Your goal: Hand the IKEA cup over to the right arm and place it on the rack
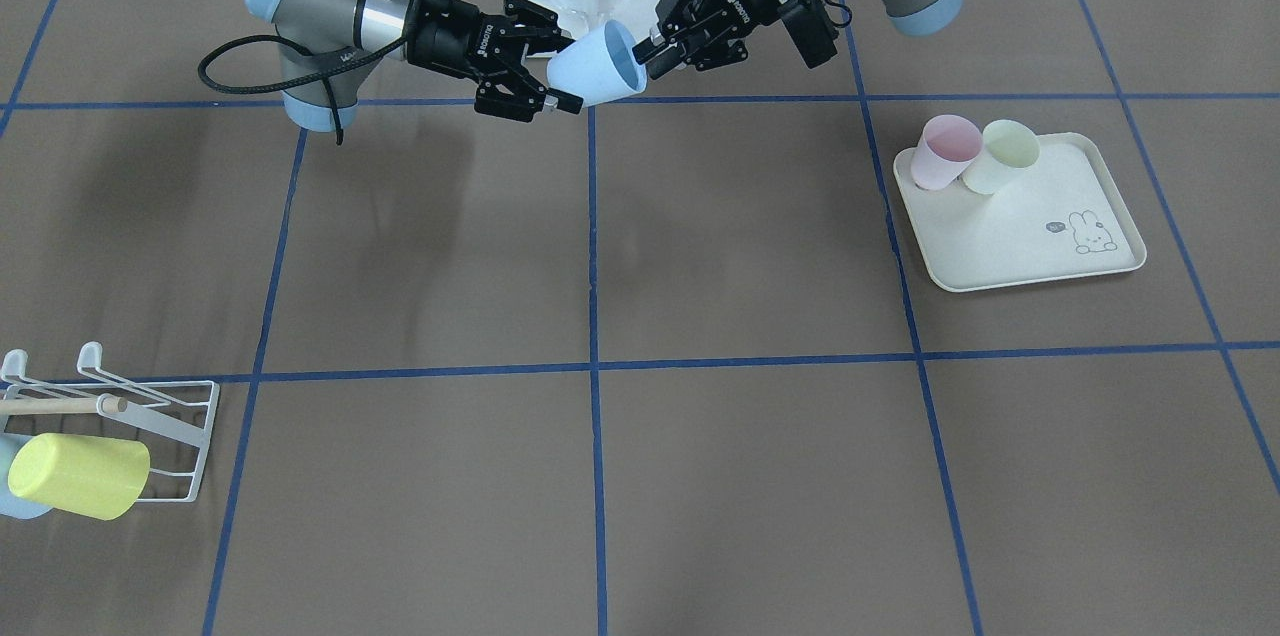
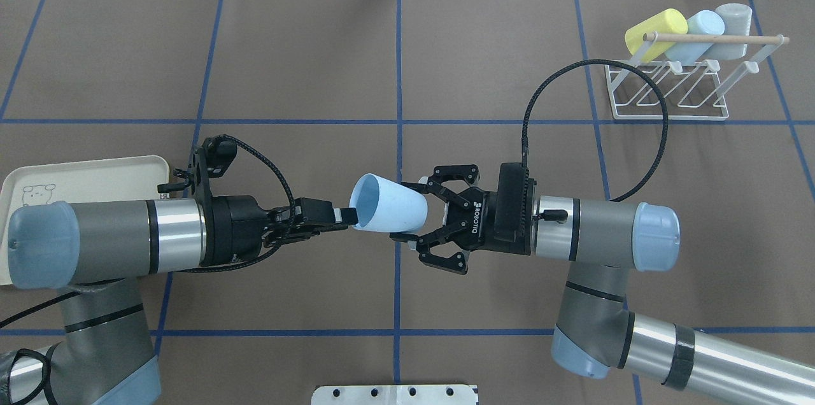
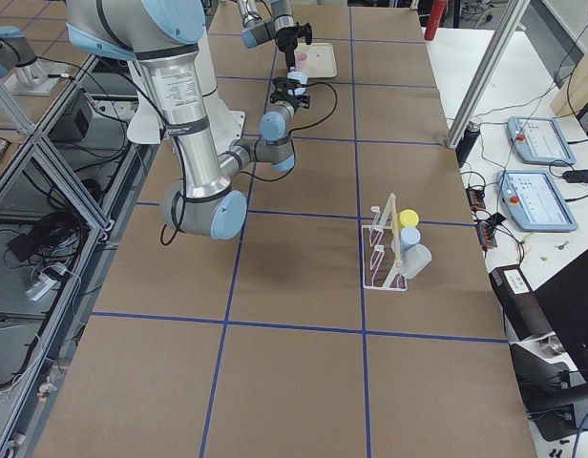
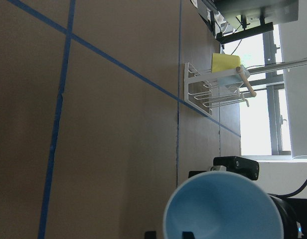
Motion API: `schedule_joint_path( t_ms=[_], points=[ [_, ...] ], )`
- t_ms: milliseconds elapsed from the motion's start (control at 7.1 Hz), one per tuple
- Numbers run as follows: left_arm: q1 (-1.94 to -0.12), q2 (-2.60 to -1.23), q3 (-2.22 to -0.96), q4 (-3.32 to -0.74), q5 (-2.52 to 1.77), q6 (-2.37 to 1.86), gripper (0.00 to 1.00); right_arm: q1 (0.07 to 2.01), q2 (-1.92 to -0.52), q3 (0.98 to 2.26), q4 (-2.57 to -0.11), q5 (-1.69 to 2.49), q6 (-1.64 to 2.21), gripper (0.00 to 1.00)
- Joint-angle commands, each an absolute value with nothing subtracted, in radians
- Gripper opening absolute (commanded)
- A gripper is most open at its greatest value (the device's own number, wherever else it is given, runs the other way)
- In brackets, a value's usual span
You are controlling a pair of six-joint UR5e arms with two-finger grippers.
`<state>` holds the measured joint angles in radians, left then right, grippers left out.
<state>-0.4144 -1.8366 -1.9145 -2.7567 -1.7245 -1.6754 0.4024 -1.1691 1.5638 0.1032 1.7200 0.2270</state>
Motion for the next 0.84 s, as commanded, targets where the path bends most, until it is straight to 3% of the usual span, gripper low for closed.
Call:
schedule_joint_path(
  t_ms=[0, 141, 422, 704],
  points=[
    [-0.457, -1.821, -1.925, -2.754, -1.735, -1.648, 1.00, 0.431, -1.173, 1.563, 0.056, 1.727, 0.227, 0.06],
    [-0.474, -1.775, -1.946, -2.700, -1.738, -1.576, 1.00, 0.469, -1.175, 1.589, -0.048, 1.742, 0.227, 0.00],
    [-0.520, -1.698, -2.101, -2.419, -1.775, -1.426, 1.00, 0.585, -1.184, 1.662, -0.327, 1.823, 0.224, 0.00],
    [-0.558, -1.633, -2.148, -2.336, -1.787, -1.340, 1.00, 0.707, -1.184, 1.748, -0.653, 1.929, 0.104, 0.00]
  ],
)
